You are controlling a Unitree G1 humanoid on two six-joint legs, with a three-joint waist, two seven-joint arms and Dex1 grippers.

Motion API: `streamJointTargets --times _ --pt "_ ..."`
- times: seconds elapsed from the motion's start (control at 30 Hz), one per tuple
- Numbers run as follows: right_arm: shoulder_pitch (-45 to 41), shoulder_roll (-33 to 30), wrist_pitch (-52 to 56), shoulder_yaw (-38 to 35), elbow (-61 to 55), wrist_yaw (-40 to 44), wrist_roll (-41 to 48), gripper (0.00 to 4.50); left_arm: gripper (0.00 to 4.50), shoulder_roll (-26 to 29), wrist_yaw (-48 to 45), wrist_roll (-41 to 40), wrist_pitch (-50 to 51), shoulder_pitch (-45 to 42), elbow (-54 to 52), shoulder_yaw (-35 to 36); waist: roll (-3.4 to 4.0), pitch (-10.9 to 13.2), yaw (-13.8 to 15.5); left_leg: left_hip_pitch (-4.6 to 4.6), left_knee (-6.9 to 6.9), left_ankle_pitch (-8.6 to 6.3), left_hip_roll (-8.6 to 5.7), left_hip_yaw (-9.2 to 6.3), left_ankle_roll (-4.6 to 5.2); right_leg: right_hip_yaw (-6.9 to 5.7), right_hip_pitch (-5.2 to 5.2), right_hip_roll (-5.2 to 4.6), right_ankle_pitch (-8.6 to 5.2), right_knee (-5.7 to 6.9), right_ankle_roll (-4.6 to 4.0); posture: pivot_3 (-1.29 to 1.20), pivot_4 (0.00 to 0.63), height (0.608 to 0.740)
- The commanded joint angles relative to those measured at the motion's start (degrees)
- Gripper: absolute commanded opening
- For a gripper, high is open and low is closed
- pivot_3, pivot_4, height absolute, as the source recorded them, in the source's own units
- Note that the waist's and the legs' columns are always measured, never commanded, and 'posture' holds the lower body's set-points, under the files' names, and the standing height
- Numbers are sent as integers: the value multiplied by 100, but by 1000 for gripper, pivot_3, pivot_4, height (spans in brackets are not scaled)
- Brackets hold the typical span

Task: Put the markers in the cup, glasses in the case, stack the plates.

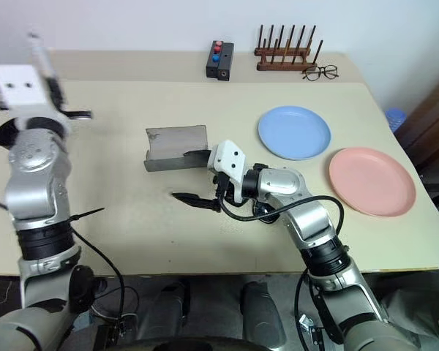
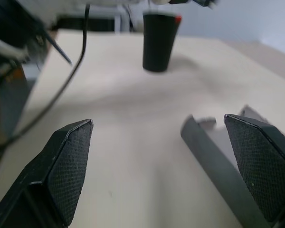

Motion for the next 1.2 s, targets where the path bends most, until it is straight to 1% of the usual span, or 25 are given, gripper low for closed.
streamJointTargets --times 0.03,0.23,0.43,0.6,0.93,1.2 --pt "-198 227 116 -257 -290 -69 437 4500 70 194 651 421 -656 138 -1 387 0 0 16 -1 0 0 0 0 0 0 0 0 0 0 0 0 150 738" --pt "-349 416 340 -454 -274 -175 800 4500 70 230 800 301 -1337 519 404 662 -4 -2 43 -1 10 0 -1 0 0 0 6 -1 1 0 -4 0 150 738" --pt "-283 387 375 -373 -336 -166 810 4500 70 227 848 126 -1750 808 895 851 -3 -2 20 0 7 0 0 1 0 0 3 0 1 1 -4 0 150 738" --pt "-251 370 373 -318 -361 -153 767 4500 70 223 768 -98 -2022 867 1311 830 -3 -2 16 0 6 0 1 1 0 -1 1 0 1 2 -3 0 150 738" --pt "-216 348 365 -296 -390 -169 747 4500 70 323 761 -200 -2368 888 1885 815 -3 -2 20 0 6 0 0 1 0 -1 2 0 1 1 -3 0 150 738" --pt "-194 339 389 -297 -412 -194 758 4500 70 319 764 -280 -2407 828 2001 790 -3 -2 20 0 6 0 1 1 0 -1 1 0 1 1 -3 0 150 738"
